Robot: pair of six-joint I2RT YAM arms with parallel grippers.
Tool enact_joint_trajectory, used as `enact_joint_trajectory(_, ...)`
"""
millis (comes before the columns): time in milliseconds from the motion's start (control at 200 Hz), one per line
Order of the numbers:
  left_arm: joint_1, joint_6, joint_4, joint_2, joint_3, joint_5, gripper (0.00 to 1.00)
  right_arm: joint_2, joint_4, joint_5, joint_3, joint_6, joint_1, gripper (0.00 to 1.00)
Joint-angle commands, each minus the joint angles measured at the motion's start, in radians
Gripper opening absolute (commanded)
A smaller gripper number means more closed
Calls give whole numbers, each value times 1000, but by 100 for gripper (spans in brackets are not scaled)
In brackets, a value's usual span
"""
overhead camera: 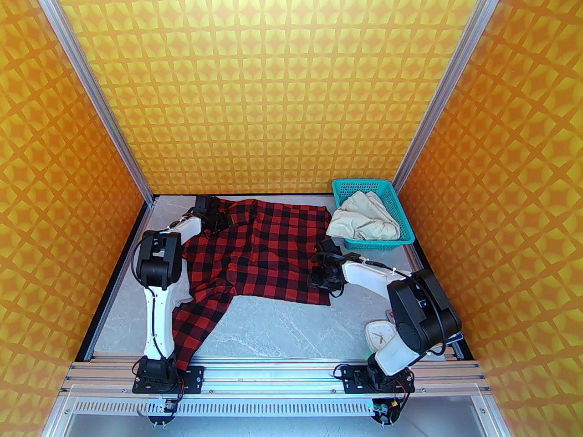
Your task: Fold and stack the mixed laundry pile
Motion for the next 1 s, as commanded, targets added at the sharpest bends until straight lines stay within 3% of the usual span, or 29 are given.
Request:
enact_joint_trajectory(0,69,-48,31,-13,-32,-43,8,14,-91,23,-50,29,15,45)
enact_joint_trajectory(300,207,-52,41,12,-55,-2,7,32,-156,72,17,3,26,45)
enact_joint_trajectory(555,213,-43,-40,127,177,48,9,161,-233,139,202,-65,27,45)
enact_joint_trajectory(670,211,-21,-94,169,275,63,10,117,-289,131,248,-73,27,46)
enact_joint_trajectory(815,207,36,-86,81,244,63,15,74,-335,164,383,-106,23,48)
enact_joint_trajectory(995,186,135,-122,-68,167,60,23,279,-328,173,679,-156,-10,45)
